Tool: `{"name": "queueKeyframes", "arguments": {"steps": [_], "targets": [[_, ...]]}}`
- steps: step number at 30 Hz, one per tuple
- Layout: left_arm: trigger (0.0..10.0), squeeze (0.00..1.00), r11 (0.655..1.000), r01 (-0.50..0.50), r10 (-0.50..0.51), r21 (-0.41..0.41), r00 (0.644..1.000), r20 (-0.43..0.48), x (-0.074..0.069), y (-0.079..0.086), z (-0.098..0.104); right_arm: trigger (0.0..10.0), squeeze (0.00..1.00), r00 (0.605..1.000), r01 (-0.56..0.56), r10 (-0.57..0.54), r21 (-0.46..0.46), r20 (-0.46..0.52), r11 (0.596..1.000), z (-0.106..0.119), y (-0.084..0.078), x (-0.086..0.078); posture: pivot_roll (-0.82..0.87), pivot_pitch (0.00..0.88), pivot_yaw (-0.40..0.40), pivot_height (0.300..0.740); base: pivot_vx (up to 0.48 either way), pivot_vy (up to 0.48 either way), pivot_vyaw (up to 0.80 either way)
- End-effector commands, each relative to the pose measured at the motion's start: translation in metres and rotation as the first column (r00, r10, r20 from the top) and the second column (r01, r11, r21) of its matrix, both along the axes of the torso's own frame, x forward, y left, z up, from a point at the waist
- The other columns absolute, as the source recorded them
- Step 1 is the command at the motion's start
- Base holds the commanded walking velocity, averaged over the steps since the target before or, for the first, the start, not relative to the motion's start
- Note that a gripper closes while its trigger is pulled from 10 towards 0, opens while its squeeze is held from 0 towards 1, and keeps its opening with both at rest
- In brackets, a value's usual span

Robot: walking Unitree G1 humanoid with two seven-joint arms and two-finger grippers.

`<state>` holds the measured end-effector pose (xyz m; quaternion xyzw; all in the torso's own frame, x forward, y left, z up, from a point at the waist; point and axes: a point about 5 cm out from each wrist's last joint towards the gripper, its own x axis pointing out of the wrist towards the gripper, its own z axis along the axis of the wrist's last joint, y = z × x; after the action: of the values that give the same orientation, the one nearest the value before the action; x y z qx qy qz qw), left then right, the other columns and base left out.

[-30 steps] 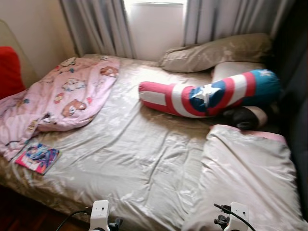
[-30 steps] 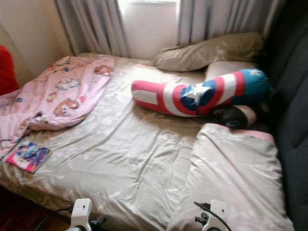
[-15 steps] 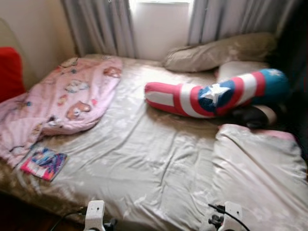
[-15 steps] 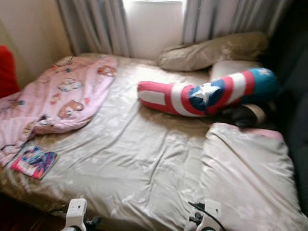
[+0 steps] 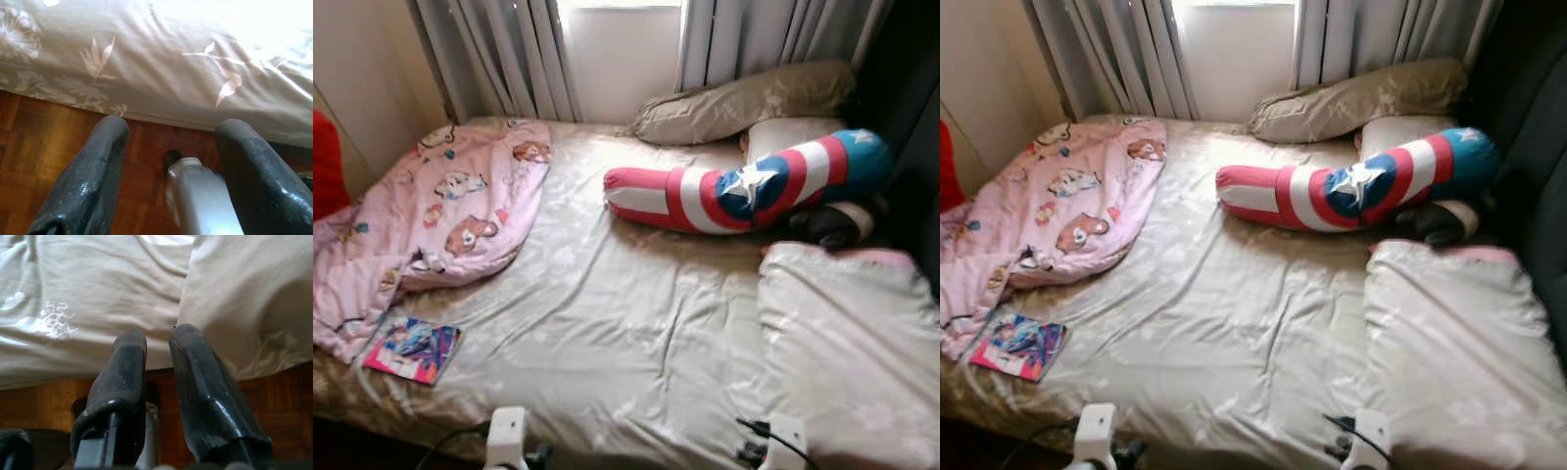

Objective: Clean up the room

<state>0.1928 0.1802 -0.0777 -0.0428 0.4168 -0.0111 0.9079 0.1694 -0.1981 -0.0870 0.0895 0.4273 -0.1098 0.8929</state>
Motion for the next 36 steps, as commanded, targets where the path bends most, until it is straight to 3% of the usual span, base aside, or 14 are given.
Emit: {"name": "queueKeyframes", "arguments": {"steps": [1, 36], "targets": [[10.0, 0.0, 1.0, -0.009, 0.01, 0.029, 1.0, -0.013, -0.0014, 0.0113, 0.0003, 10.0, 0.0, 1.0, -0.015, 0.015, 0.025, 0.014, 1.0, 0.0007, 0.0106, 0.0047, 0.07, 0.0, 0.018, 0.74, 0.0, 0.48, 0.0], [10.0, 0.0, 0.999, -0.028, 0.028, 0.033, 1.0, -0.007, 0.0004, 0.0127, 0.0013, 10.0, 0.0, 1.0, -0.02, 0.02, 0.021, 0.012, 1.0, 0.0009, 0.0102, 0.0054, 0.08, 0.009, 0.016, 0.74, 0.0, 0.48, 0.0]]}}
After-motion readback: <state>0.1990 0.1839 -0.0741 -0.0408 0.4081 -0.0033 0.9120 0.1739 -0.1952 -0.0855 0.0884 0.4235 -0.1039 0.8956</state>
